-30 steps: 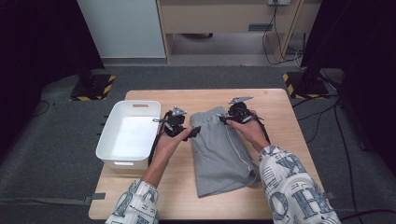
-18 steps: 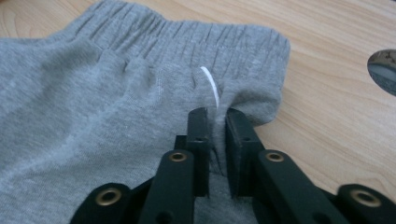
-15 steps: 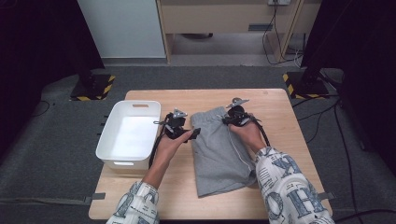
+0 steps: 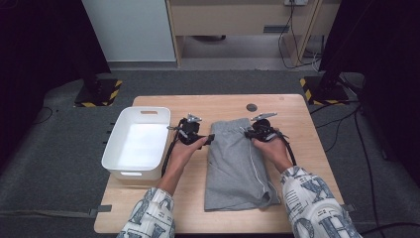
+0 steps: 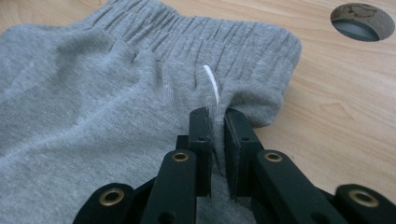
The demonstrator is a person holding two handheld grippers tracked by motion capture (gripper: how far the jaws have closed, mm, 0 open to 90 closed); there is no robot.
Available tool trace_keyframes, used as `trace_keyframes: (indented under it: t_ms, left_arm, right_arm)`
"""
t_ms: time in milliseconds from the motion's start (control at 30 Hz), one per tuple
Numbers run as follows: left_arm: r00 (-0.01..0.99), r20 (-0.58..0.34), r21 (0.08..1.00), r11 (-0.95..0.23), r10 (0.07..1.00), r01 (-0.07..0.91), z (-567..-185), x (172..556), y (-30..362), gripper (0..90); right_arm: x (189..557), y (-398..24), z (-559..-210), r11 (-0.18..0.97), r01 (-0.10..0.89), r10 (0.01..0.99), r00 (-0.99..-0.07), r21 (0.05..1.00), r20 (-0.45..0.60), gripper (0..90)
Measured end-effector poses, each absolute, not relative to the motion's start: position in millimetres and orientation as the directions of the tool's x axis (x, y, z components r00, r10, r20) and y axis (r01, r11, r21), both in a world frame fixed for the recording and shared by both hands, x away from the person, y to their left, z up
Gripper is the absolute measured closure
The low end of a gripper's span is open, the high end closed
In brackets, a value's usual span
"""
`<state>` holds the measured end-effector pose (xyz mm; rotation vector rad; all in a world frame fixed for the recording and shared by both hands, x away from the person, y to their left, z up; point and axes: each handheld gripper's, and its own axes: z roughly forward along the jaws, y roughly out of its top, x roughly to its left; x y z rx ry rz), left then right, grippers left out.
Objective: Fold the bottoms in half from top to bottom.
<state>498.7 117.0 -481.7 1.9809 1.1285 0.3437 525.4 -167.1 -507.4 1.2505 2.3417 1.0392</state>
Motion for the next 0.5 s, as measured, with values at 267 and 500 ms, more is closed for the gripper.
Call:
trace_keyframes:
  t_ms: [267, 500]
  left_arm:
    - [0.568, -0.160, 0.763, -0.264, 0.808, 0.590, -487, 510, 102, 24.2]
    - [0.567, -0.140, 0.777, -0.265, 0.812, 0.571, -491, 519, 95, 29.2]
  right_arm:
    - [514, -174, -509, 0.337, 0.604, 0.809, -0.579, 0.722, 0.107, 76.1]
    - [518, -180, -496, 0.316, 0.563, 0.826, -0.559, 0.763, 0.070, 47.5]
